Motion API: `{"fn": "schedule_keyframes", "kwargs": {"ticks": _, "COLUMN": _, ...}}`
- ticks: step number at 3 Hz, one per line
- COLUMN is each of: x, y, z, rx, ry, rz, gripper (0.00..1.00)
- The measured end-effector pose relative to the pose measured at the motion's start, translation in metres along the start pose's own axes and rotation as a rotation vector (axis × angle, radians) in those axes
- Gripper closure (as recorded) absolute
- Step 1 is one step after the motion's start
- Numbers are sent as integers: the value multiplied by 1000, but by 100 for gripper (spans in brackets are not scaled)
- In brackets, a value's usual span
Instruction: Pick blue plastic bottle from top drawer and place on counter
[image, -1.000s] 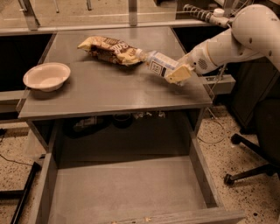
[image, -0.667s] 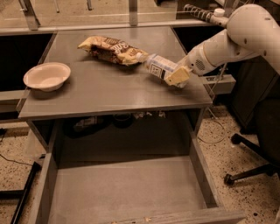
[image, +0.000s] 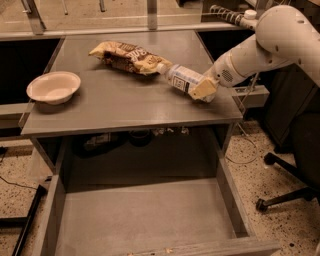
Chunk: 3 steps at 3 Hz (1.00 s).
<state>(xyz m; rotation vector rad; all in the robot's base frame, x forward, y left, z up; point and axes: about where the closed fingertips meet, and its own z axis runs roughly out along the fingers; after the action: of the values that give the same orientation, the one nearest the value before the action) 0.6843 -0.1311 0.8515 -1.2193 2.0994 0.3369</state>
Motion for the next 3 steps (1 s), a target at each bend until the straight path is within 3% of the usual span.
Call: {"fn": "schedule_keyframes", "kwargs": {"ticks": 3, "x": 0, "y": 0, "z": 0, "rx": 0, "ry": 0, "rz": 0, "gripper": 11}}
